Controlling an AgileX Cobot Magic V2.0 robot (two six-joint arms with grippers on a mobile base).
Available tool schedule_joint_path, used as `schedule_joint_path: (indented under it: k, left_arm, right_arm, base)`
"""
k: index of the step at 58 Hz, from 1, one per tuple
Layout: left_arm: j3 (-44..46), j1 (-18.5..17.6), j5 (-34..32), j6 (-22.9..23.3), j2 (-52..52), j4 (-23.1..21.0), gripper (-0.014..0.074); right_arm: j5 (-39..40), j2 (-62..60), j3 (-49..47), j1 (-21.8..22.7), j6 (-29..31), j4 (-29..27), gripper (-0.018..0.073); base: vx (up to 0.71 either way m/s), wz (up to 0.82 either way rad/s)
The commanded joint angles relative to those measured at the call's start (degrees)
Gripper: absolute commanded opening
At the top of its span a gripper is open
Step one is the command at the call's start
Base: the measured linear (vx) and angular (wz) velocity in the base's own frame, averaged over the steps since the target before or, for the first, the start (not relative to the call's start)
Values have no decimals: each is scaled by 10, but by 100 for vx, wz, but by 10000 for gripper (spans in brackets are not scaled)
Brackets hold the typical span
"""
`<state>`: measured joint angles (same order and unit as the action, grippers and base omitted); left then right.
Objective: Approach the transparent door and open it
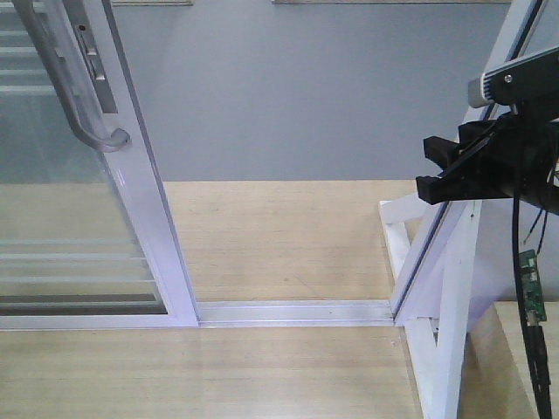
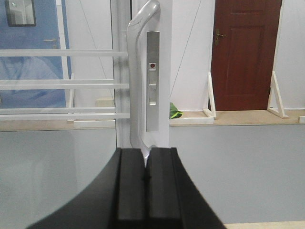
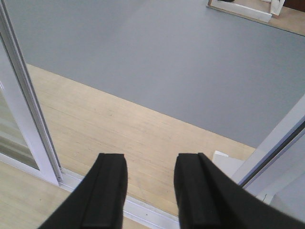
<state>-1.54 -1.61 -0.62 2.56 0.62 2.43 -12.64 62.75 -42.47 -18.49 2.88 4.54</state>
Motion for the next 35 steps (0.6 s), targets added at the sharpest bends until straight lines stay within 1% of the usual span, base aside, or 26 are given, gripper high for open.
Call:
schedule_joint_path:
  k: [1,14,19,22,27,35]
  left_arm:
    - [-18,-3,-44,5,8,-5,-6]
    - [-18,-3,-44,5,8,-5,-6]
    - [-18,-3,-44,5,8,-5,-6]
    - [-18,-3,-44,5,8,-5,-6]
    - [-18,-3,-44,5,8,-5,-6]
    - [-18,-3,-44,5,8,-5,-6]
  right_arm:
    - [43,-13,-16,2,3,1,328]
    - [40,-13,-16,2,3,2,328]
    - [30,-34,-13,7,6,19,308]
    - [28,-61,0,19,10,27,277]
    - [32,-133,49,56,3,19,179]
    - [43,-261,159,124,-13,16,-6]
  base:
    - [0,0]
    - [0,0]
    - [0,0]
    - [0,0]
    - [0,0]
    - [0,0]
